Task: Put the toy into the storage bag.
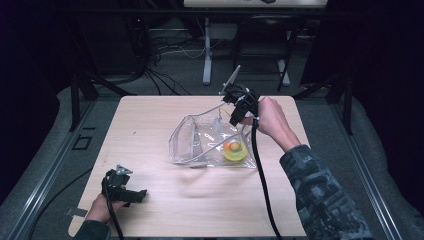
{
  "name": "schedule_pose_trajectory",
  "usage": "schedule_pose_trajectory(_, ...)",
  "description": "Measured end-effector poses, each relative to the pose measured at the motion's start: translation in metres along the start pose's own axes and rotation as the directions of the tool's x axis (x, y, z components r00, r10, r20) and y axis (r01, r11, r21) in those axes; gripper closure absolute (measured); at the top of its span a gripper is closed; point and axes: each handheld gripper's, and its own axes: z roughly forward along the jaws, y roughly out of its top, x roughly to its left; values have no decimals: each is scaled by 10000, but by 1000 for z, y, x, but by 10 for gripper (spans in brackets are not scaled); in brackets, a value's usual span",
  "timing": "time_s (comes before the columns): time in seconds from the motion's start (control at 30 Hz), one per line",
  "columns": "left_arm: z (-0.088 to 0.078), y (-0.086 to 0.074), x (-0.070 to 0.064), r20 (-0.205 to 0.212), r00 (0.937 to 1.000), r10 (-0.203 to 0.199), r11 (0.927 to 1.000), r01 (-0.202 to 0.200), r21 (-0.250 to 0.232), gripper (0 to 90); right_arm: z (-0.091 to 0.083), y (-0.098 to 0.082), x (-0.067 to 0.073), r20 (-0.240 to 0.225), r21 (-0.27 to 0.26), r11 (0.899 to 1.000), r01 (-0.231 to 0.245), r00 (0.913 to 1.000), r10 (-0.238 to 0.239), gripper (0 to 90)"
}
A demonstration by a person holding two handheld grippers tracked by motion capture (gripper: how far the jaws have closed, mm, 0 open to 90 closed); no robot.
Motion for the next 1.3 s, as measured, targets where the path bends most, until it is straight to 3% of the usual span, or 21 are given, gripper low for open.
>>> schedule_pose_trajectory(0.03, 0, 0, 0, 0, 10000, 0, 10000, 0, 0, 0, 0, 0, 0, 0, 0, 10000, 0, 10000, 0, 662)
schedule_pose_trajectory(0.07, 0, 0, 0, 2, 10000, -2, 10000, 2, -1, 0, -4, -2, 0, -42, -329, 9994, -118, 9999, 116, 588)
schedule_pose_trajectory(0.1, 0, 0, 0, 1, 10000, 0, 10000, 0, -1, 0, -4, -2, 0, -42, -329, 9994, -118, 9999, 116, 588)
schedule_pose_trajectory(0.33, 0, 0, 0, -1, 10000, 0, 10000, 0, -1, 0, -23, -12, 0, 70, -989, 9946, -307, 9995, 316, 313)
schedule_pose_trajectory(0.6, 0, 0, 0, 0, 10000, -2, 10000, 2, -3, 0, -38, -28, -2, 362, -1222, 9912, -503, 9978, 551, 159)
schedule_pose_trajectory(0.77, 0, 0, 0, -3, 10000, -2, 10000, 2, -1, 0, -52, -44, -2, 550, -1464, 9877, -558, 9964, 644, 110)
schedule_pose_trajectory(1.03, 1, 0, -1, -80, 10000, -47, 10000, 47, -62, 0, -58, -72, -6, 787, -1698, 9825, -766, 9927, 910, 35)
schedule_pose_trajectory(1.3, 1, 0, -1, -46, 10000, -27, 10000, 26, -65, 0, -45, -108, -12, 663, -1683, 9781, -1227, 9886, 1355, 17)
